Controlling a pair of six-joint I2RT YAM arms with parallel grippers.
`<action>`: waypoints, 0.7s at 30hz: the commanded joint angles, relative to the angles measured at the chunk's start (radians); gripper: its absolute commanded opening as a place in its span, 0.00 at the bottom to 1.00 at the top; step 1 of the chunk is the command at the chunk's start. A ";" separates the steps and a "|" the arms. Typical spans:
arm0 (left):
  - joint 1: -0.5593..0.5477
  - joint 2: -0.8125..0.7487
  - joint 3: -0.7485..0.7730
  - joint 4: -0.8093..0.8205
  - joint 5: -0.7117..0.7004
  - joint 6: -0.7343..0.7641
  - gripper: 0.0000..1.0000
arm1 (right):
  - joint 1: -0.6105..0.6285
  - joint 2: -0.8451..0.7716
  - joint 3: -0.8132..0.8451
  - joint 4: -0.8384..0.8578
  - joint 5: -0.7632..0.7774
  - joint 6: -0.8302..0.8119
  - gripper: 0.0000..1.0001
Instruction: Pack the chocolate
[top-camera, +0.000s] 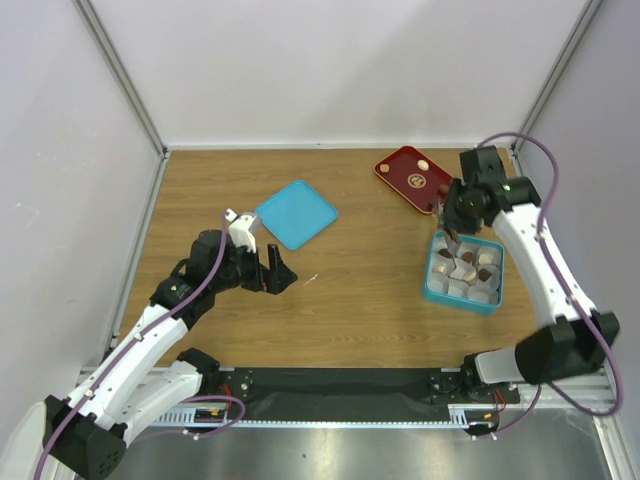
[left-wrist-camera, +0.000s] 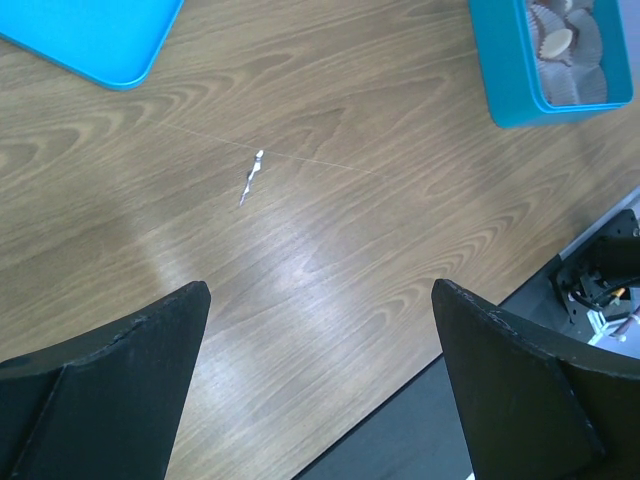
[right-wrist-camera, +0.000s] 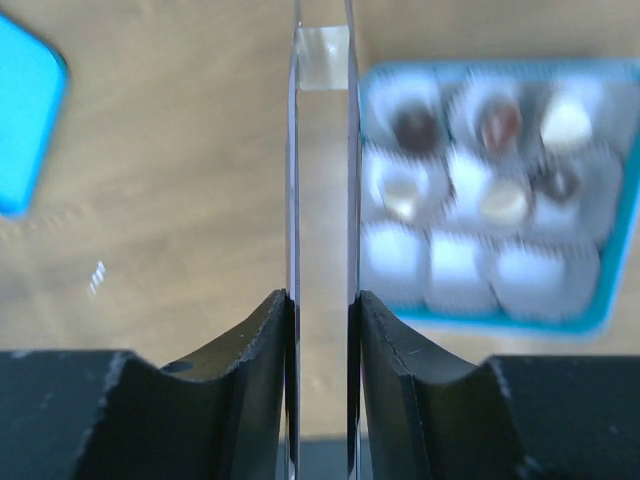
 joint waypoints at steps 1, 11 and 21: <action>0.006 -0.006 0.031 0.043 0.051 0.019 1.00 | -0.008 -0.139 -0.075 -0.070 -0.029 0.020 0.35; 0.007 -0.007 0.028 0.049 0.060 0.016 1.00 | -0.010 -0.369 -0.264 -0.170 -0.058 0.067 0.36; 0.012 0.005 0.028 0.046 0.054 0.016 1.00 | 0.013 -0.492 -0.422 -0.167 -0.101 0.092 0.36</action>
